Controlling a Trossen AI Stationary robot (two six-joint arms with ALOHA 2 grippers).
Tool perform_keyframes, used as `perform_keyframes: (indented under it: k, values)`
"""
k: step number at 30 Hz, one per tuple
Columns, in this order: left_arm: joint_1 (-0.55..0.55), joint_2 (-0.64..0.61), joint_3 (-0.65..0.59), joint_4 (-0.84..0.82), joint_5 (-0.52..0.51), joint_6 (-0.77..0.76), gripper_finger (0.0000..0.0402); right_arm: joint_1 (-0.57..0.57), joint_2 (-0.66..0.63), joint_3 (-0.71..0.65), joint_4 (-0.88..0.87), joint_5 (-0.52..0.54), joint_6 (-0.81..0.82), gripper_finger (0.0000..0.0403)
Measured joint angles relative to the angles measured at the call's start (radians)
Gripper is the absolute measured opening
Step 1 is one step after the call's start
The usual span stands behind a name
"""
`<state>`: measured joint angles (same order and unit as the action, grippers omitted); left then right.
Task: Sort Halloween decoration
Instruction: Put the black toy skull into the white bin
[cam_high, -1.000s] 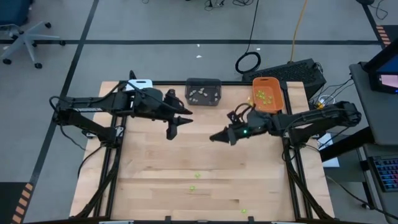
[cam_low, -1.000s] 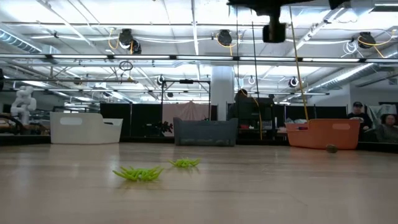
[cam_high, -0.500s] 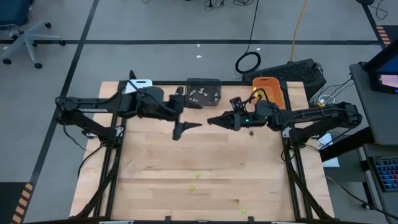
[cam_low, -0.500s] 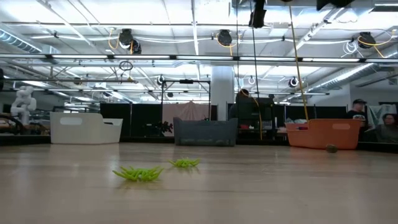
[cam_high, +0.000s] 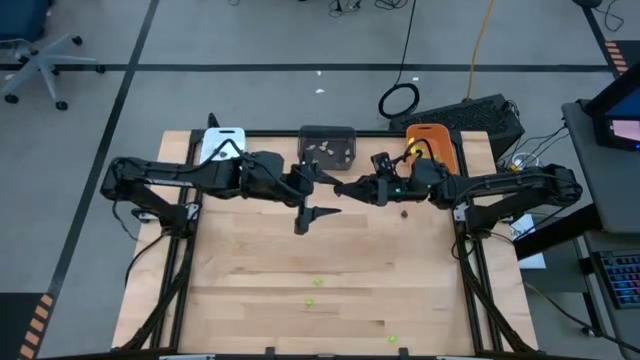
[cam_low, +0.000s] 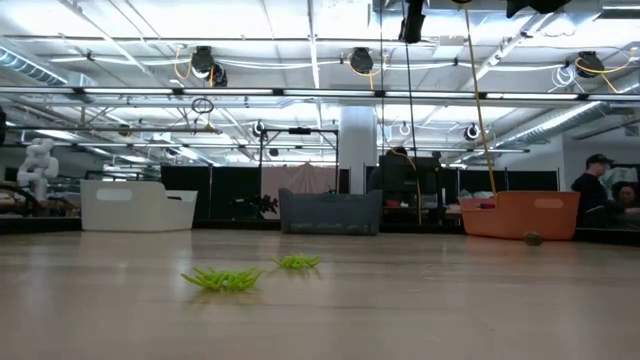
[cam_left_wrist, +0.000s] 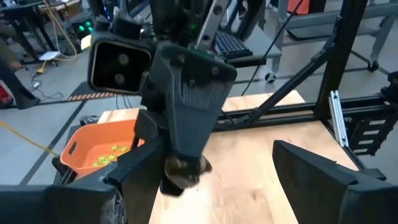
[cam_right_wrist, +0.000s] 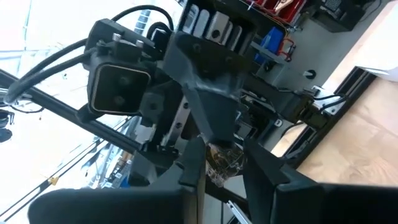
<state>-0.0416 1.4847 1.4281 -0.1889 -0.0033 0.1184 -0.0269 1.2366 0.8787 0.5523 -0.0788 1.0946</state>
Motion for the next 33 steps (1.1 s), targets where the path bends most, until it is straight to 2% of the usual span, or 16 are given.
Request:
perform_keyframes:
  k: [5,22,28,33]
  values:
    - [0.0,0.01,0.0,0.009,-0.01,0.035,0.0267,0.0,0.0,0.0,0.004,0.003,-0.003,0.0056]
    - [0.003,0.025,-0.001,0.041,-0.043,0.055,0.0103,0.001,0.0,-0.001,0.004,-0.004,-0.006,0.0057]
    - [0.002,0.025,-0.001,0.039,-0.042,0.054,0.0087,0.001,0.0,-0.001,0.002,-0.005,-0.006,0.0057]
    - [0.002,0.025,-0.001,0.042,-0.039,0.05,0.0119,0.001,0.0,-0.001,0.004,-0.002,-0.007,0.0057]
